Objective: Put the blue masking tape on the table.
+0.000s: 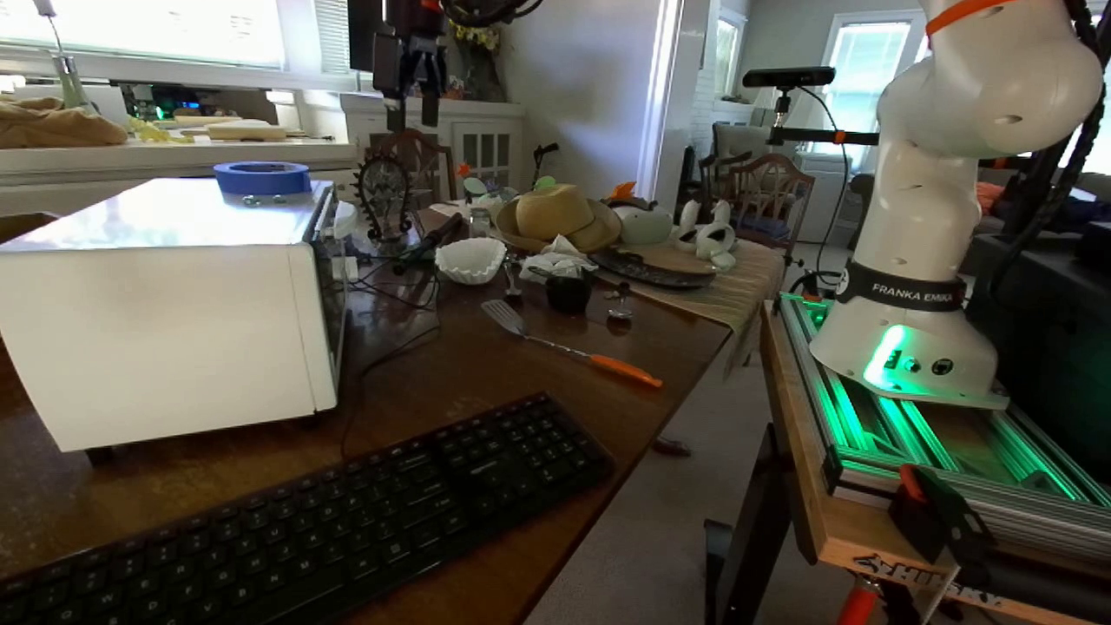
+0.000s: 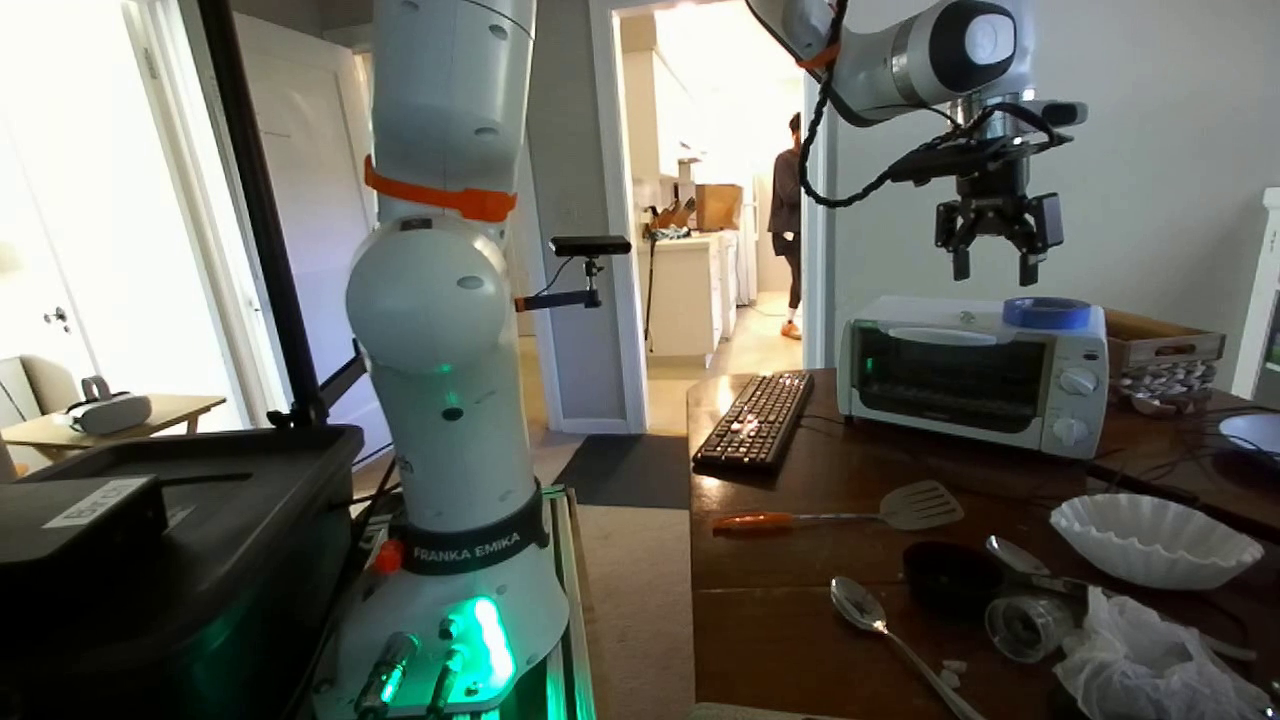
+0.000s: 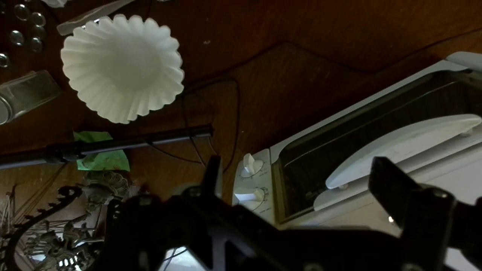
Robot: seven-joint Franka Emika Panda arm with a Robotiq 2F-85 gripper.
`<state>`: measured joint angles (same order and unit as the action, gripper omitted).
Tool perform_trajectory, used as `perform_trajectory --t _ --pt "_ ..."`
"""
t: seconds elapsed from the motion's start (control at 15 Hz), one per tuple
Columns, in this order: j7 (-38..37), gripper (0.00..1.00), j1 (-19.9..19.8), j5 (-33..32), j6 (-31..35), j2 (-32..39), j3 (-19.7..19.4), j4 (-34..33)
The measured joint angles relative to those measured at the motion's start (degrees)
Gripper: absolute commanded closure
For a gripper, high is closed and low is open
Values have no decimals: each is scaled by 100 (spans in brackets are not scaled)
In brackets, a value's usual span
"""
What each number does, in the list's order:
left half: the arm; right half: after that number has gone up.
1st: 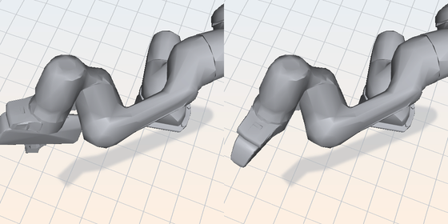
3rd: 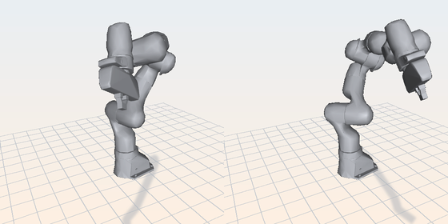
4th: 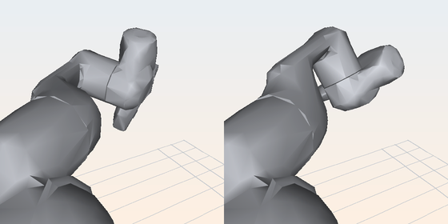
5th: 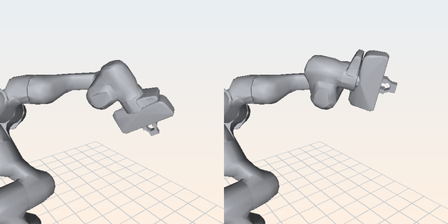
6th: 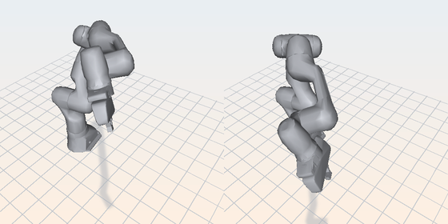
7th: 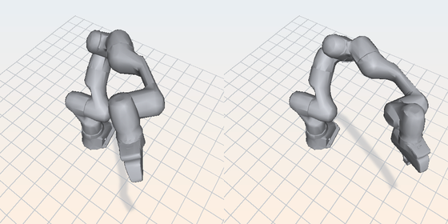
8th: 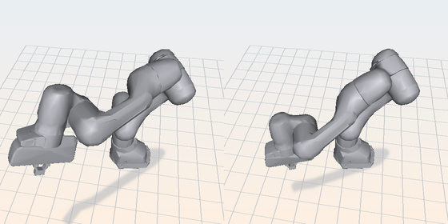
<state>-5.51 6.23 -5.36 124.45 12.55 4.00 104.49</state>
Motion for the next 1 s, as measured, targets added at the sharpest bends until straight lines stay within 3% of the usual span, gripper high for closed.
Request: perform_trajectory --t 0.67,1.0 --pt "-1825 0 571 -396 1273 268 29 399" --pt "-1942 0 745 -850 2116 535 -20 370"
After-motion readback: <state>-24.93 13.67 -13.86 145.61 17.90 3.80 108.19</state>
